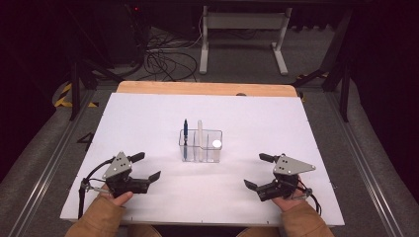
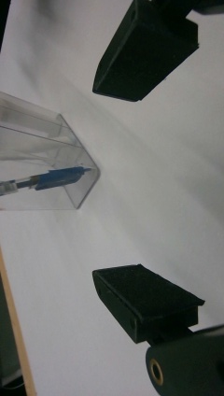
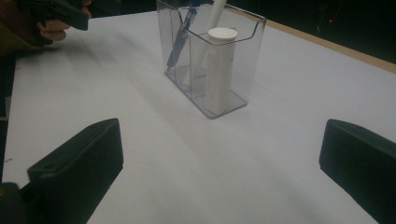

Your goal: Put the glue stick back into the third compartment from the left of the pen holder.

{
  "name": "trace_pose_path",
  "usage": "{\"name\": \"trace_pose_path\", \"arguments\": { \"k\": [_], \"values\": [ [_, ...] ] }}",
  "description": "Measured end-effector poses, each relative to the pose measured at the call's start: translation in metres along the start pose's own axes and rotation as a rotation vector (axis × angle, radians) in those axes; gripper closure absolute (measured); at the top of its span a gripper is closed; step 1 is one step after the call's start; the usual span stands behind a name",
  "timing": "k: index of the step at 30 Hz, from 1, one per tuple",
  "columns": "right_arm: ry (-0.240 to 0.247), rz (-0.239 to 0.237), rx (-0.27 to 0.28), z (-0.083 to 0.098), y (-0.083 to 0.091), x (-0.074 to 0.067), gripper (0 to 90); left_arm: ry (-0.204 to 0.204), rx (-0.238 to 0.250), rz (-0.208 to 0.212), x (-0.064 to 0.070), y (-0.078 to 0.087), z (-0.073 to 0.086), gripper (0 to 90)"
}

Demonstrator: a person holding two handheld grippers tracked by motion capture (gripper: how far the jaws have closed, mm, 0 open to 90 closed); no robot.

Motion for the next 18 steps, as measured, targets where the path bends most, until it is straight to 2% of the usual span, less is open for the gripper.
{"name": "trace_pose_path", "arguments": {
  "k": [3, 8, 13, 16, 18],
  "values": [
    [0.001, 0.000, 0.000, 0.0000, 0.0000, -0.0003, 0.3, -0.009, -0.011, -0.012, 0.0016, 0.0004, 0.0047, 11.6],
    [-0.001, -0.002, -0.006, 0.0005, -0.0019, -0.0005, 0.3, -0.005, 0.000, -0.015, -0.0008, 0.0008, 0.0036, 11.6],
    [-0.004, -0.004, -0.007, 0.0009, -0.0027, 0.0003, 0.4, 0.016, -0.001, 0.015, 0.0007, 0.0024, 0.0028, 10.1],
    [-0.002, -0.005, -0.010, 0.0013, -0.0031, 0.0001, 0.4, 0.013, -0.001, 0.041, 0.0015, 0.0035, 0.0028, 7.8],
    [0.001, -0.004, -0.009, 0.0012, -0.0031, -0.0003, 0.4, 0.006, 0.004, 0.044, 0.0012, 0.0044, 0.0024, 6.6]
  ]
}}
Point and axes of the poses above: each handheld gripper's, and its own axes: y roughly backward along the jaws, z roughly out of its underside, x roughly to its right, the point moved 7 cm from there along -y, roughly forward along the jaws, and after that the axes turned 15 degrees about -x, right-handed, at the moved point
